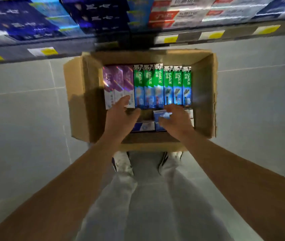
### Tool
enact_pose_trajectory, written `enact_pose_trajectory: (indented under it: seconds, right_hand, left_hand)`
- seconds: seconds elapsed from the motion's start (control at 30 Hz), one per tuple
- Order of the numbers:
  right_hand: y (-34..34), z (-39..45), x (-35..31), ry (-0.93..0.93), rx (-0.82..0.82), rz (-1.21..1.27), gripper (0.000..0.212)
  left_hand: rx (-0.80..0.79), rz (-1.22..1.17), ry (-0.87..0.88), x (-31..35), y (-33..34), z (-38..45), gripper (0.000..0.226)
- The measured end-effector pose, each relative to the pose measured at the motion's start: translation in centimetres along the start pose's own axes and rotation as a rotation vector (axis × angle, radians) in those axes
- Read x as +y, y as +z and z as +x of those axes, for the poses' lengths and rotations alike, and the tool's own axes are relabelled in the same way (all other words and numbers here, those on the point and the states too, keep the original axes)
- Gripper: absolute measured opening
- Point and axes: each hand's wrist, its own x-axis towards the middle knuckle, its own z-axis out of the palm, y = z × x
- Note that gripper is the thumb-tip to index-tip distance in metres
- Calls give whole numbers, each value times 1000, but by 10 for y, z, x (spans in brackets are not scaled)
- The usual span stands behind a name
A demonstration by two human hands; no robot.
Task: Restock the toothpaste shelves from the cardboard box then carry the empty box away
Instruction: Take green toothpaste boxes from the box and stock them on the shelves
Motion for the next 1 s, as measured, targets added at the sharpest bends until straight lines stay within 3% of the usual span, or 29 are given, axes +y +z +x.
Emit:
enact_pose_trajectory:
  seconds: [0.27, 0.4, 0.6, 0.83, 0.9, 1.0]
  right_hand:
    - [64, 145, 65, 56, 37, 43, 61]
    - [93, 186, 69, 54, 144, -30, 63]
    - [120, 178, 66, 20, 334, -11, 62]
    - [96, 164, 69, 132, 282, 75, 58]
    - [79, 151, 71, 108, 292, 108, 50]
    - [58, 124, 73, -33, 261, 101, 55]
  left_hand:
    - [1, -76, -41, -53, 75, 103, 50]
    - [38, -92, -43, -76, 95, 133, 48]
    - [65, -118, -39, -88, 105, 138, 45]
    - [37, -121, -26, -81, 88, 120, 49]
    - [37, -142, -32, -78, 83, 116, 51]
    - [21, -199, -44, -70, 75, 107, 58]
